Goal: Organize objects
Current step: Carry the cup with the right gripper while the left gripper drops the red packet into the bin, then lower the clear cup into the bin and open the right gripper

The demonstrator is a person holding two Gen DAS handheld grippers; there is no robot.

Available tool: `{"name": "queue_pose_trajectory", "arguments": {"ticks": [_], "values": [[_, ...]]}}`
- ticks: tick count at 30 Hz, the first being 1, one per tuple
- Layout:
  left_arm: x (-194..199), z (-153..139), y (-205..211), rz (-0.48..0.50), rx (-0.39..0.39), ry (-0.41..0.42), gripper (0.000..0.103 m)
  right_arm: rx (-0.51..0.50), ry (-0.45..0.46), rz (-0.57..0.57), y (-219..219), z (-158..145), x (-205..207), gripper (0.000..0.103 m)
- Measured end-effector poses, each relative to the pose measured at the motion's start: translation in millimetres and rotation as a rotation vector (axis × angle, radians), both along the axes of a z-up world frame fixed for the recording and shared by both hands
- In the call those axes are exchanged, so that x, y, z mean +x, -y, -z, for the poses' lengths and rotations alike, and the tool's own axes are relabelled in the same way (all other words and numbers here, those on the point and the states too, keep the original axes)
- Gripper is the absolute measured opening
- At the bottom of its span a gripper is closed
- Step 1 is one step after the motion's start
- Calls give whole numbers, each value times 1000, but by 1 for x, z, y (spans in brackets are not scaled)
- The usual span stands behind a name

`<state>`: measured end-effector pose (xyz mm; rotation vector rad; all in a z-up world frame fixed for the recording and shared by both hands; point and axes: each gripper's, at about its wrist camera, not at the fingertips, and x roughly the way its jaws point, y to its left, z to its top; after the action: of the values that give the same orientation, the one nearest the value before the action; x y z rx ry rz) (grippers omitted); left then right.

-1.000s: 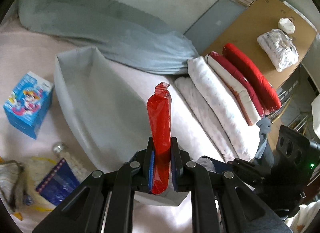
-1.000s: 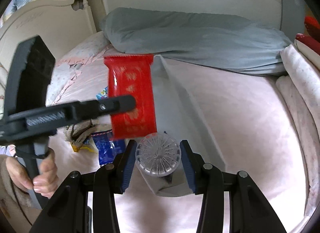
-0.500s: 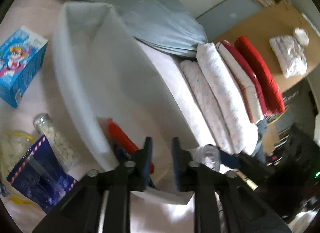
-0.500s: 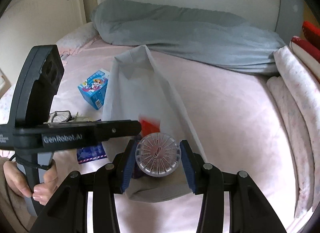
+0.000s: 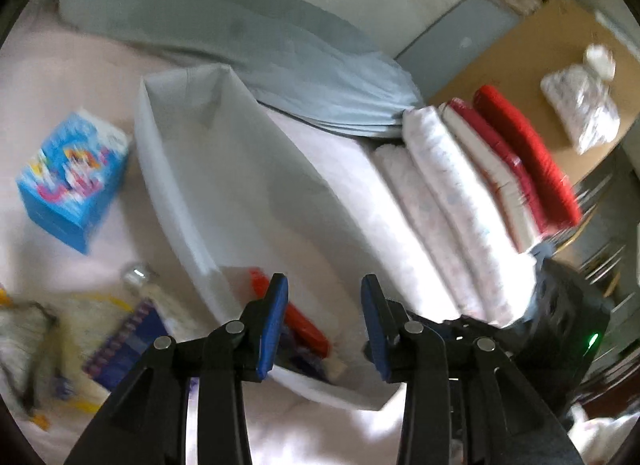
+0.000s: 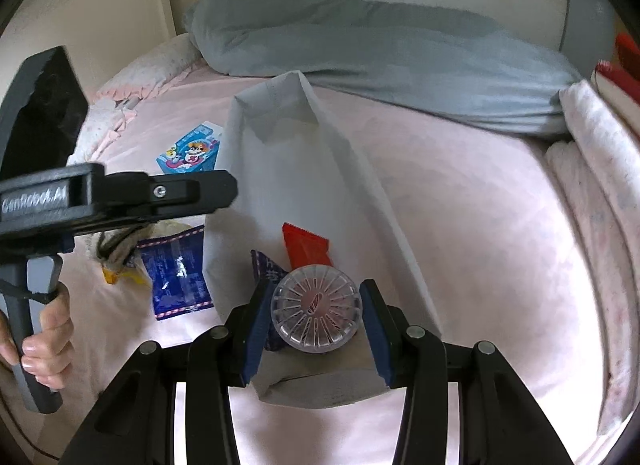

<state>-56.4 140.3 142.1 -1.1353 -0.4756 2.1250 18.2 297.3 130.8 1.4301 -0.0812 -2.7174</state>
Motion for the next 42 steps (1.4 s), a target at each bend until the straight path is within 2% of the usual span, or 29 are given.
{"name": "queue_pose_trajectory", "arguments": {"ticks": [4,7,13,16,20,23,26,29,32,37,42], "values": [[13,-16,-9,3,-197,-160,37,-168,64,4,-13,7,-7,43],[15,-13,-21,71,-247,-140,37,-266,114,41,-23,14,-11,43],[16,-5,-39,145,-299,-134,37,-312,163,81,-30,22,-18,43],[13,-4,-33,148,-261,-107,37,-319,165,97,-33,21,-19,43],[19,-6,-25,136,-253,-102,37,-331,157,118,-37,21,-18,43],[20,-10,-20,126,-233,-87,37,-301,116,127,-36,13,-14,43],[23,-15,-18,110,-236,-107,37,-182,17,126,-28,-3,-7,44],[23,-15,-15,108,-253,-114,37,-75,-40,104,-18,-10,-4,47],[20,-13,-11,100,-251,-101,37,-96,-19,97,-18,-4,-8,48],[25,-12,5,59,-255,-92,37,-65,-52,127,-19,-4,-7,48],[36,-21,18,15,-236,-106,37,-124,-92,81,-8,-12,-3,48]]}}
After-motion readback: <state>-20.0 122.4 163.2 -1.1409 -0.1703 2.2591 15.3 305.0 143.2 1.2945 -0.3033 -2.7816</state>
